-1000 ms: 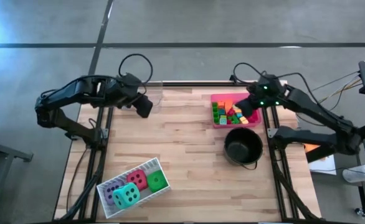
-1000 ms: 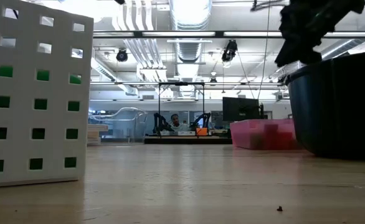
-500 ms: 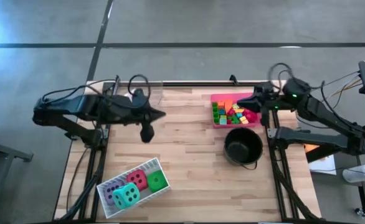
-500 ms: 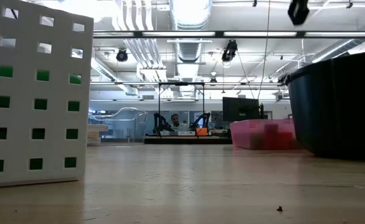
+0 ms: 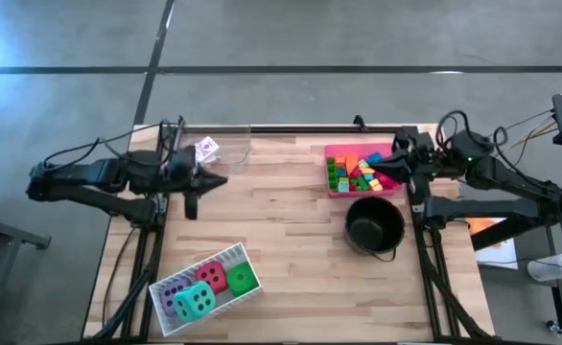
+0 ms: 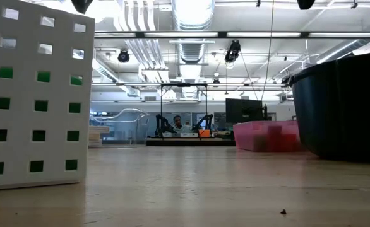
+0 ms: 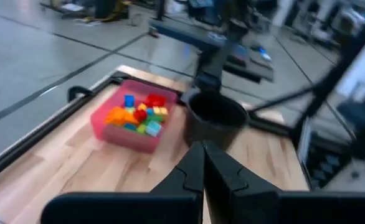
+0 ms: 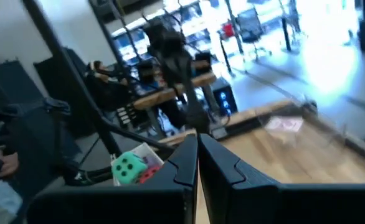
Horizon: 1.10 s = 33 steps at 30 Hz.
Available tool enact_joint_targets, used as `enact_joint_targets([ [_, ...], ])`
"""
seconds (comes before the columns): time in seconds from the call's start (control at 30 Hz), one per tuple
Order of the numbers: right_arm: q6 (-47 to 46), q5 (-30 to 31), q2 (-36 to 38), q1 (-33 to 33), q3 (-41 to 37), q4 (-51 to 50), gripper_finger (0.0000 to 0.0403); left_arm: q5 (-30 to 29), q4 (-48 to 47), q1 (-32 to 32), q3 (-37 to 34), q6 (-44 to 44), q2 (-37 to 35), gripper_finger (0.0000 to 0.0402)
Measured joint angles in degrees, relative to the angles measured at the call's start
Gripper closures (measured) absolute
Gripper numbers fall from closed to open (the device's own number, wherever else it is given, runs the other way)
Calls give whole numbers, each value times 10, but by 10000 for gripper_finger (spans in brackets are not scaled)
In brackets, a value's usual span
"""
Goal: Pick & Place Toys
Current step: Return to Home Position
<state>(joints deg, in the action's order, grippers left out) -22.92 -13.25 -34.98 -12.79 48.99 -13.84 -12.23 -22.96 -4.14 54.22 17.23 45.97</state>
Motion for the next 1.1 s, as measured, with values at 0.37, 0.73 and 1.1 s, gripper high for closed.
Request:
enact_joint_targets([
  [0.37, -111, 58, 9, 8, 0, 8, 392, 9, 9, 2, -198, -24, -149, 397],
  [0.73, -129, 59, 8, 8, 0, 15, 392, 17, 164, 1, -386, -25, -266, 397],
  [1.1, -100, 57, 7, 8, 0, 12, 392, 64, 218, 1, -476, -23, -327, 397],
])
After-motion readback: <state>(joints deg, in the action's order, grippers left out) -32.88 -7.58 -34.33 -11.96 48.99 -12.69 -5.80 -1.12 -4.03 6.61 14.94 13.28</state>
